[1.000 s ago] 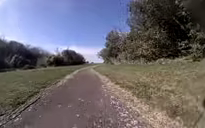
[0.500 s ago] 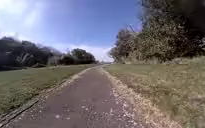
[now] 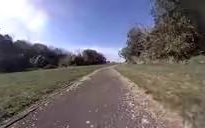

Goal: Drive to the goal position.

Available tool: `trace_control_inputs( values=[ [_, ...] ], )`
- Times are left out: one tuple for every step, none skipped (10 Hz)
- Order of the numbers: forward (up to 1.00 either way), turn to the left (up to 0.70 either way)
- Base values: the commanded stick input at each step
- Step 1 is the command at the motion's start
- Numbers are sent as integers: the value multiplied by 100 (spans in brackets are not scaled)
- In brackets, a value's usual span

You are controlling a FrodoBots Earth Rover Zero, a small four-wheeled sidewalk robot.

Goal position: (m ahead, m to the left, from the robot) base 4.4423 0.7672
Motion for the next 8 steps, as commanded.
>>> trace_control_inputs(
  values=[
    [70,0],
    [70,2],
    [70,10],
    [70,0],
    [70,0],
    [70,0],
    [70,0],
    [70,0]
  ],
)
